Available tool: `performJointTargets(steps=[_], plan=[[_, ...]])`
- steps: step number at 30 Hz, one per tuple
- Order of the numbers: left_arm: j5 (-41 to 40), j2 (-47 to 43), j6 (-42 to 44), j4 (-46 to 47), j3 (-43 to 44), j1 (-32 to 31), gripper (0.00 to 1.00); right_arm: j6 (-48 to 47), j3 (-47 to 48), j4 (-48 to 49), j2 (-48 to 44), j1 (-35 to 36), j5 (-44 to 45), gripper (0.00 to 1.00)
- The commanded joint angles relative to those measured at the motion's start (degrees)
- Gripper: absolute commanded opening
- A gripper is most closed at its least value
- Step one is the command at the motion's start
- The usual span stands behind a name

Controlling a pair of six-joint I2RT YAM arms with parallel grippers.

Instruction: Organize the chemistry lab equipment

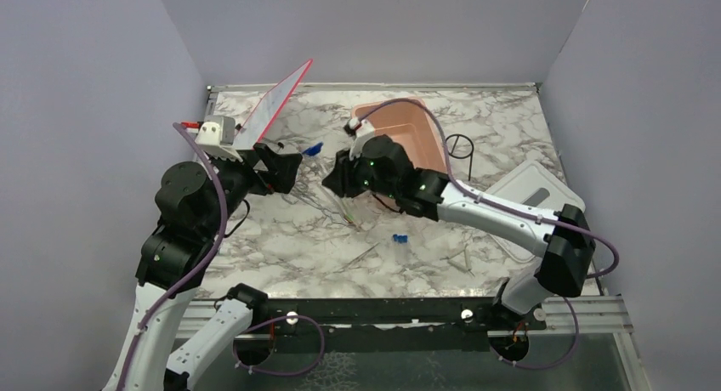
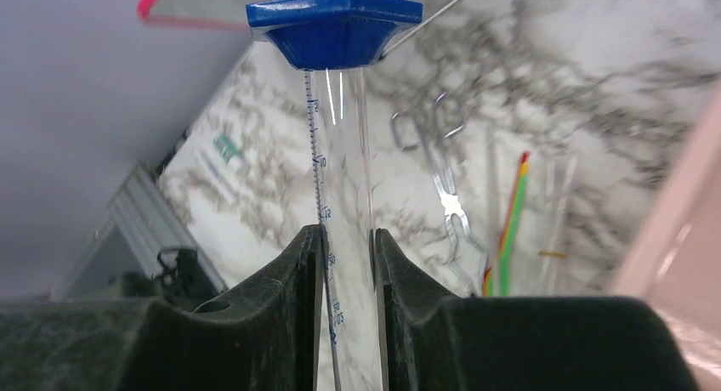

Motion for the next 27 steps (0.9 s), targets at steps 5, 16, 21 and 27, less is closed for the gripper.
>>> performJointTargets(steps=[5, 16, 21, 27], plan=[[12.49, -1.24, -5.65, -0.21, 3.3, -0.26, 0.96, 5.61, 5.5, -7.94, -4.31, -11.87, 8.7, 0.22], [23.39, -4.09, -7.83, -1.22, -5.45, -4.92, 0.94, 5.14, 9.76, -12.78, 3.74, -21.61, 12.75, 0.22], [23.57, -2.83, -6.81, -2.55, -4.25, -8.27, 0.92, 5.81, 6.95, -11.28, 6.96, -23.45, 9.75, 0.24], [23.4, -0.75, 0.6, -2.31, -3.77, -8.45, 0.87, 6.22, 6.35, -11.21, 11.57, -24.26, 4.9, 0.25]])
